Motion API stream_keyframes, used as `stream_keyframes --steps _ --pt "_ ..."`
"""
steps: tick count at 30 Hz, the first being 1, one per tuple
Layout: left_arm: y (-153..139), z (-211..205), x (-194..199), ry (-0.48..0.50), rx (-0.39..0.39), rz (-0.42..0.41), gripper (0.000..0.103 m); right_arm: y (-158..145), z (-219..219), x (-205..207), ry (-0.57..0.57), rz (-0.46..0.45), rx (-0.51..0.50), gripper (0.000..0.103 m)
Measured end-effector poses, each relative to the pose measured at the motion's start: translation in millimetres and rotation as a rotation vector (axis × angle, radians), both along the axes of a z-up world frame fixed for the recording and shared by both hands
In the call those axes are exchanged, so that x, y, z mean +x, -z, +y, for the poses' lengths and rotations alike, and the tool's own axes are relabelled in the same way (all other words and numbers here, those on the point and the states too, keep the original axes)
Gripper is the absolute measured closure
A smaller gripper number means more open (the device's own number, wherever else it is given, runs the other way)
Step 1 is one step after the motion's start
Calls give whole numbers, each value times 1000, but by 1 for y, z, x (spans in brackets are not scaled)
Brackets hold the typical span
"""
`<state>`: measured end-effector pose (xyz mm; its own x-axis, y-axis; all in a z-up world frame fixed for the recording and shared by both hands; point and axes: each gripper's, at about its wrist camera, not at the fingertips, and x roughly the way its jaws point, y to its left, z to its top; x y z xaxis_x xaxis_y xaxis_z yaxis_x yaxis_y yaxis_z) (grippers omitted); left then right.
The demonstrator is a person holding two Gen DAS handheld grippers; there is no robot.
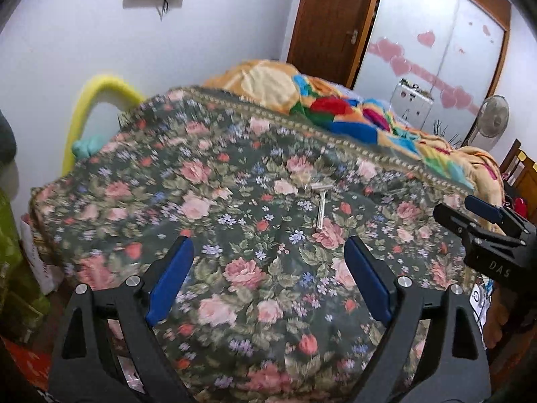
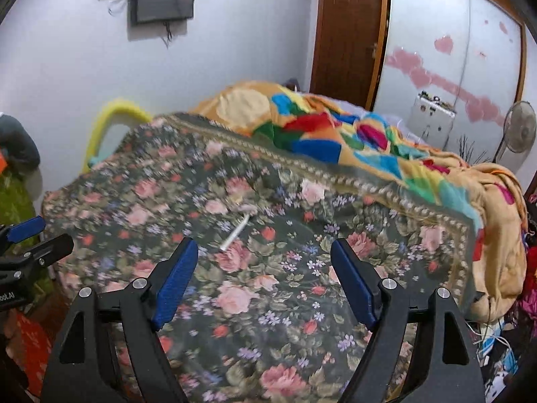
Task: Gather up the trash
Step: 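Move both open grippers back over the bed items, then grasp the white razor with the right gripper while the left grasps the clear wrapper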
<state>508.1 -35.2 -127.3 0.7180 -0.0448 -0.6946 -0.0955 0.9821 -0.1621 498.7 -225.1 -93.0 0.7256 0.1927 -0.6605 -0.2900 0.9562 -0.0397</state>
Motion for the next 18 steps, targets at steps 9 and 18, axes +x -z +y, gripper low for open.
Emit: stream_keyframes --steps 9,18 --pt "66 2 76 14 27 110 12 69 15 82 -27 164 67 24" --pt "103 3 115 24 45 149 26 136 46 140 1 303 100 51"
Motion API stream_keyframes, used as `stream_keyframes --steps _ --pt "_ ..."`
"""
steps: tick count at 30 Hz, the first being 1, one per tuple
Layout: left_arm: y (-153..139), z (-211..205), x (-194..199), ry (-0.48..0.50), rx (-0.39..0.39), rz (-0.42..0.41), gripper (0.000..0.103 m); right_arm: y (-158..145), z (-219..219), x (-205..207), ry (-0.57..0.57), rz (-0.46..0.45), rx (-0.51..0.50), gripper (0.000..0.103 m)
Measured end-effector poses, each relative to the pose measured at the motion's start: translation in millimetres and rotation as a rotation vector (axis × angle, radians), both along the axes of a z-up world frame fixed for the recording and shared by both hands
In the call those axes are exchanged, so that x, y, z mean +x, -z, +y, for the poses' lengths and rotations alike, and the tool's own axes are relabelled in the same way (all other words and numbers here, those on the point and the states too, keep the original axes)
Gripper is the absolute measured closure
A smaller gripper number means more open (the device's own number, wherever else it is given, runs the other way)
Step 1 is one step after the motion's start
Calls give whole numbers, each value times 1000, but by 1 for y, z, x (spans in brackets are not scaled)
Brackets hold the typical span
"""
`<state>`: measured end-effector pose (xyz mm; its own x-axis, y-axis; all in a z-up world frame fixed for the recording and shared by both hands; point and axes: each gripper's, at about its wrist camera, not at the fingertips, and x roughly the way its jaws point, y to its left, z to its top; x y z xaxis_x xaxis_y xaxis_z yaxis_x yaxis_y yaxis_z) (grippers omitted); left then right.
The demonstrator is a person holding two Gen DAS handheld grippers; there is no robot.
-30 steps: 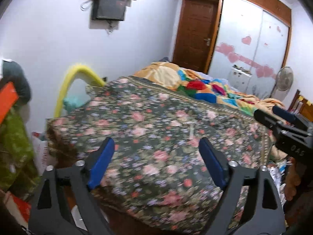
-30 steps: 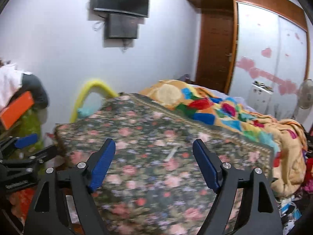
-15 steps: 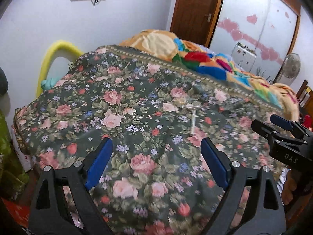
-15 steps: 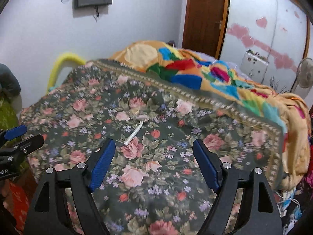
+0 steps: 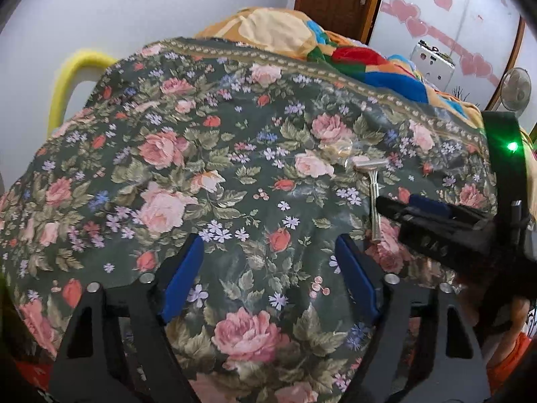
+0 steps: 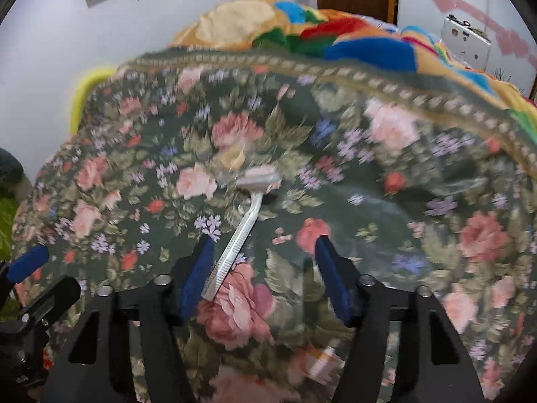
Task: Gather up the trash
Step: 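Grasp the white razor with the right gripper while the left grasps the clear wrapper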
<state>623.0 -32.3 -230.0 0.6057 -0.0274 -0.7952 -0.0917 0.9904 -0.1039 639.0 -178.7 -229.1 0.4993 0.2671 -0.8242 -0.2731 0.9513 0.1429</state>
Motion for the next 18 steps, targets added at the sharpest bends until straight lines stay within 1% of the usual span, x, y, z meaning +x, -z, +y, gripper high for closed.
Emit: stream_keyframes --steps 1,3,5,6,7,9,13,15,18 --pt "3 0 2 1 -2 6 26 4 3 1 -10 6 1 53" --pt "8 0 5 11 -7 22 33 11 10 -2 -26 3 -20 57" --pt "11 -1 7 14 -26 28 35 11 16 -8 -28 -31 -74 62" --pt "12 -2 8 12 -34 28 35 11 17 -11 -28 -43 -93 71" --pt "12 -5 10 14 -38 28 35 11 16 -14 -31 -53 -104 83" --pt "13 -11 16 29 -41 33 35 10 12 -15 -38 -60 -111 93" --pt "8 -27 34 60 -31 21 35 9 -9 -11 -9 -35 -57 94" --pt "5 -36 46 73 -29 10 35 5 -26 -8 24 -44 -38 94" --pt "4 -46 69 80 -45 -2 35 -1 -48 -4 75 -65 -22 94"
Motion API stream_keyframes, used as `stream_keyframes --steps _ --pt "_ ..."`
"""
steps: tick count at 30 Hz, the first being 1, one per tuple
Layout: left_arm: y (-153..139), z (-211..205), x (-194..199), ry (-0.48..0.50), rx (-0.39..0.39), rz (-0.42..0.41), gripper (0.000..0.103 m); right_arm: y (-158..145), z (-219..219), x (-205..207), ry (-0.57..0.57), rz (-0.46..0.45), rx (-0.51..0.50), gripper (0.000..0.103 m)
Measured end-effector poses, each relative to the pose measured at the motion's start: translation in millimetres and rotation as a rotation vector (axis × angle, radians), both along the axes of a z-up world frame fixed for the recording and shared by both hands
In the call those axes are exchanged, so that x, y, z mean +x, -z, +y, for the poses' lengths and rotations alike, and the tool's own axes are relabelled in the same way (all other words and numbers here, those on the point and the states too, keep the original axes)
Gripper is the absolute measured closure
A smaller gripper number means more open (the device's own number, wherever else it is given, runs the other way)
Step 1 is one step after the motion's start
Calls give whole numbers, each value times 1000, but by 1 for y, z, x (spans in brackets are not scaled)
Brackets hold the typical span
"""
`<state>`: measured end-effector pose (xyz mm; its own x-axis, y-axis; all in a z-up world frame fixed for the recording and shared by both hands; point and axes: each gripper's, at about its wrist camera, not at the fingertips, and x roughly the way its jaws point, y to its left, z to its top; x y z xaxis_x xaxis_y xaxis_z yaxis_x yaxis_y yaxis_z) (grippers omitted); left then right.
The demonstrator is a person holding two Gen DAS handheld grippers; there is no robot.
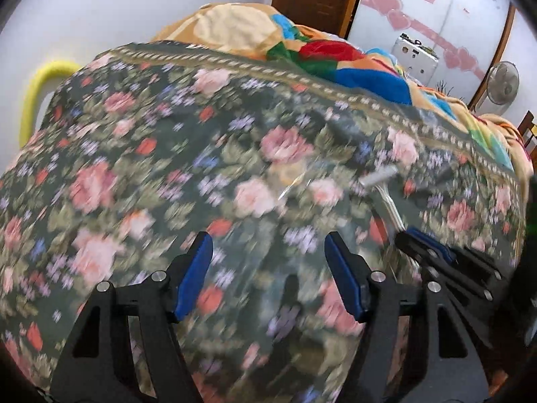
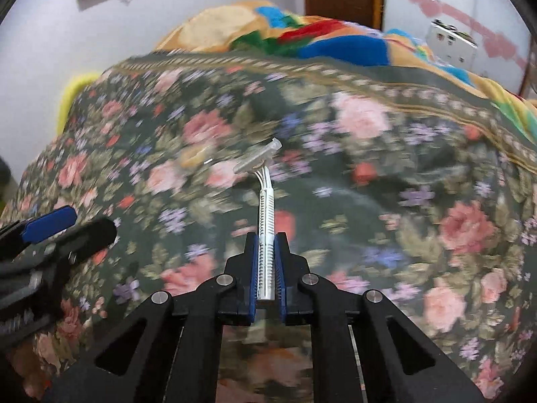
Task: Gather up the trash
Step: 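Grasp the white razor with the right gripper while the left grasps the clear wrapper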
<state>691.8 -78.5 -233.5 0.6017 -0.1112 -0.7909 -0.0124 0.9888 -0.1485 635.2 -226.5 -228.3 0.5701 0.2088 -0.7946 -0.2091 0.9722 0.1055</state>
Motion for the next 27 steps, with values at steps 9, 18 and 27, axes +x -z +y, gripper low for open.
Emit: stream_keyframes --steps 9,18,27 --pt "22 -21 60 -17 -22 -5 35 -1 -32 4 73 -37 38 94" --pt "40 -19 75 -6 -44 1 76 11 -27 13 88 -19 46 94" --pt "5 -19 4 60 -38 -14 76 -3 -27 1 105 1 63 94"
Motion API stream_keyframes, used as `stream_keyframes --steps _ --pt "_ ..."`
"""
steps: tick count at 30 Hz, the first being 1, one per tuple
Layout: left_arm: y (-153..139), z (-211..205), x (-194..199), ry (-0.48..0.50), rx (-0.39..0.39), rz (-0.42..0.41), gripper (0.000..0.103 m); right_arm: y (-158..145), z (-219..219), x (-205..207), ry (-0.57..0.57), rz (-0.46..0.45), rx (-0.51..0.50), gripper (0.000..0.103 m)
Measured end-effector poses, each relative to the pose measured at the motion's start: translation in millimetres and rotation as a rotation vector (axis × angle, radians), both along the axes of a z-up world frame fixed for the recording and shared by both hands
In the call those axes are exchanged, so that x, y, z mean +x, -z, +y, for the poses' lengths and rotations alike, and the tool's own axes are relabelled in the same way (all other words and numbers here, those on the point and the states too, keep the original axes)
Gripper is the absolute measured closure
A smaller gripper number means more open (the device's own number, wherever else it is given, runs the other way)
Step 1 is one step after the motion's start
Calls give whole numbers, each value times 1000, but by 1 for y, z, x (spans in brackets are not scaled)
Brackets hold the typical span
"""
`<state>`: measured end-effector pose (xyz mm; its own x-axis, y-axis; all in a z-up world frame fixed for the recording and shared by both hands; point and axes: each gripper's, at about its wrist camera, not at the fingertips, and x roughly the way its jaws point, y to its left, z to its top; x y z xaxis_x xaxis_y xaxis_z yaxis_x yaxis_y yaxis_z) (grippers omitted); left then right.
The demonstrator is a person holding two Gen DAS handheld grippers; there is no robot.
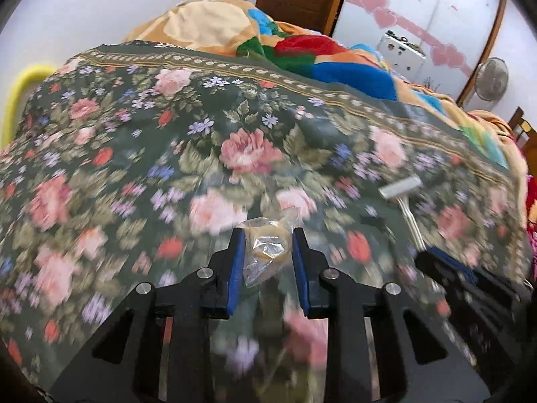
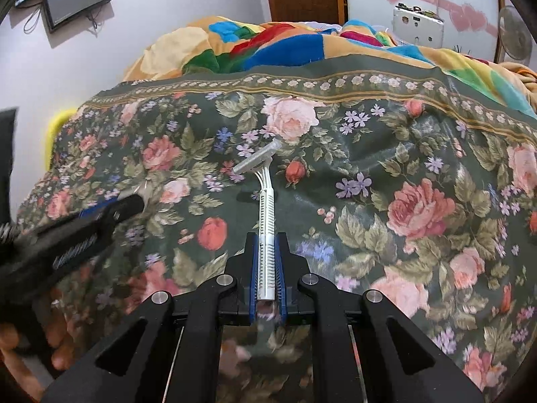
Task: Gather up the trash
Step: 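Grasp the white razor with the right gripper while the left grasps the clear wrapper, then carry the razor and wrapper with both grippers over the white bin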
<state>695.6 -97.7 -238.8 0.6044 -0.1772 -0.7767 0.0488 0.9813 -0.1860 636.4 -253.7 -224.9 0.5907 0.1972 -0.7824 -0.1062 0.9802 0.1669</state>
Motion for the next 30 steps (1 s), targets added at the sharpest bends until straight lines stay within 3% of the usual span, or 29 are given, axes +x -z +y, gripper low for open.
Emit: stream_keyframes --steps 3,12,17,23,30 --pt "-13 6 -41 15 -4 -9 76 -16 0 -18 -9 5 40 94" --pt "-57 25 -161 -11 128 -14 76 -81 15 -96 -57 -45 54 94" --pt "-99 56 -219 -70 144 -42 76 -121 34 -143 -113 -89 42 94" --pt "-150 101 -294 -168 180 -131 76 -155 61 -196 -194 -129 30 94" --pt "-173 150 -370 -266 178 -169 76 -179 115 -262 -326 -177 49 94"
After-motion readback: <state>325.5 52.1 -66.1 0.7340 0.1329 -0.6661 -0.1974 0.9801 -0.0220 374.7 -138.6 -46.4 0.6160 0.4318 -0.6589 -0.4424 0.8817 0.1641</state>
